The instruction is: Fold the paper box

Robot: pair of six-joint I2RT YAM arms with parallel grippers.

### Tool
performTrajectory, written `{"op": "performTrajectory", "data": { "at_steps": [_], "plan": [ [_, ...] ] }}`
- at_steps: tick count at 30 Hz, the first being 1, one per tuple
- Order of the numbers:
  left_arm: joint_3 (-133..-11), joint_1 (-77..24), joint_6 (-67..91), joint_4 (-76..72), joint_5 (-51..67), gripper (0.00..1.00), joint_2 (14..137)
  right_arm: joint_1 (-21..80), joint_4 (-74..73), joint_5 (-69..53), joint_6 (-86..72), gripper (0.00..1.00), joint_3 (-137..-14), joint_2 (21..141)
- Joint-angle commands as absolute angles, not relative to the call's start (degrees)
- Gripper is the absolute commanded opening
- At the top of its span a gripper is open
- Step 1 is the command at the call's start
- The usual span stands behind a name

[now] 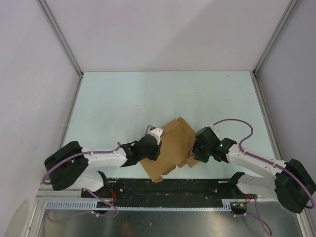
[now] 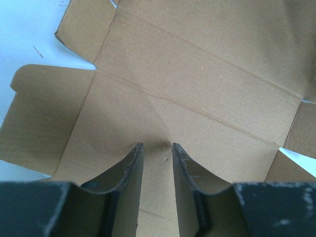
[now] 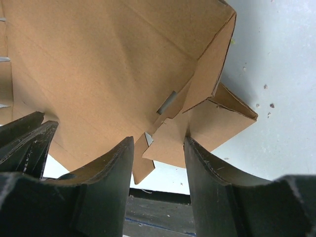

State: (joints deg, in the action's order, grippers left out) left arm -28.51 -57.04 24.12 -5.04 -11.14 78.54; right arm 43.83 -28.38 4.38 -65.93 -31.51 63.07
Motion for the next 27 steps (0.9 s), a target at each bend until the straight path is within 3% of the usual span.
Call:
{"op": "performTrajectory", "data": {
  "at_steps": [1,12,21,25,26,27],
  "plan": [
    [-29.6,-57.4,24.8,-4.8,-9.9,0.34,79.2,44.2,-27.0,6.6,-65.3,0.51,-31.3,63.9],
    [-29.6,-57.4,24.7,-4.8,-9.9,0.34,79.2,44.0,-28.6,6.2,-65.2,0.51,-31.4,60.9],
    [-29.9,-57.4,24.5,-4.6,-9.7,0.34,78.8,43.1,-42.4,7.5,-69.0,0.53,-31.4,50.2],
    [-30.1,-57.4,24.4,-4.5,-9.6,0.34,78.9,43.2,-49.7,9.3,-71.0,0.61,-31.3,45.5],
    [-30.1,-57.4,24.5,-4.4,-9.6,0.34,78.8,43.1,-50.3,9.3,-71.0,0.69,-31.4,44.8],
    [-30.1,-57.3,24.5,-4.4,-9.5,0.34,78.9,42.8,-50.8,9.2,-71.4,0.71,-31.3,44.0]
  ]
}}
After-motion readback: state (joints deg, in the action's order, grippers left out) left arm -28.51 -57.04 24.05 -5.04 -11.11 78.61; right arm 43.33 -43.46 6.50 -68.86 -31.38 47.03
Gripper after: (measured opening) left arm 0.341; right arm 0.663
